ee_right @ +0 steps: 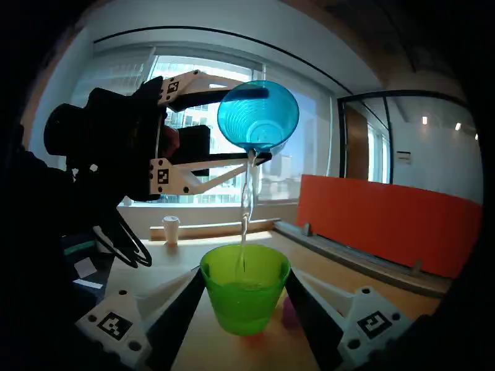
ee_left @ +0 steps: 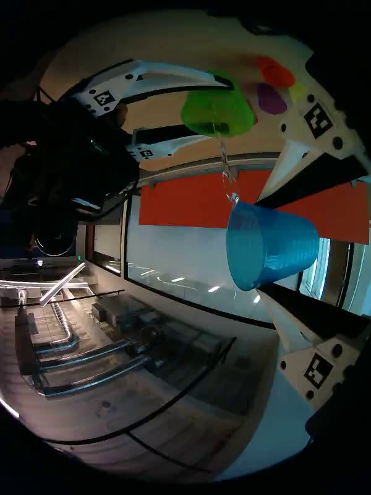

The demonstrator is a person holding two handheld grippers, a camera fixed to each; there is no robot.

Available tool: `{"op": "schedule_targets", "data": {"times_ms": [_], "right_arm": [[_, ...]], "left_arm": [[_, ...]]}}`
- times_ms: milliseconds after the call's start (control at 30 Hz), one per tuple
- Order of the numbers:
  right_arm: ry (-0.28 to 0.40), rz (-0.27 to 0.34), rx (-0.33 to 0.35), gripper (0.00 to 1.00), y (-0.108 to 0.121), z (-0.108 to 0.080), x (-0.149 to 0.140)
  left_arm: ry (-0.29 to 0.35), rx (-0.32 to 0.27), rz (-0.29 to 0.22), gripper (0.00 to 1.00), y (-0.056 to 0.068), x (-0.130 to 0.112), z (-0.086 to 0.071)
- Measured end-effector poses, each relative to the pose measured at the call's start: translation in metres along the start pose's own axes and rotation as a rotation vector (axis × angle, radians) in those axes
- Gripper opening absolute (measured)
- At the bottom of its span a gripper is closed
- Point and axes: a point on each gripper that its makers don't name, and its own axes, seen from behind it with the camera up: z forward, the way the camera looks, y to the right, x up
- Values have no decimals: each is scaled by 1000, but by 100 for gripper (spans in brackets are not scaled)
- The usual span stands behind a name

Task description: Pour water

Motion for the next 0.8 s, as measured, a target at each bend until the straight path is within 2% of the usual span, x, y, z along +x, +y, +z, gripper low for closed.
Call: {"op": "schedule_targets", "data": {"times_ms": [300, 800], "right_arm": [[2, -2, -1, 90, -1, 0, 1], [4, -6, -2, 90, -2, 1, 2]], "left_arm": [[4, 11, 47, 83, -5, 4, -3], [22, 30, 164, 83, -4, 17, -6]]}}
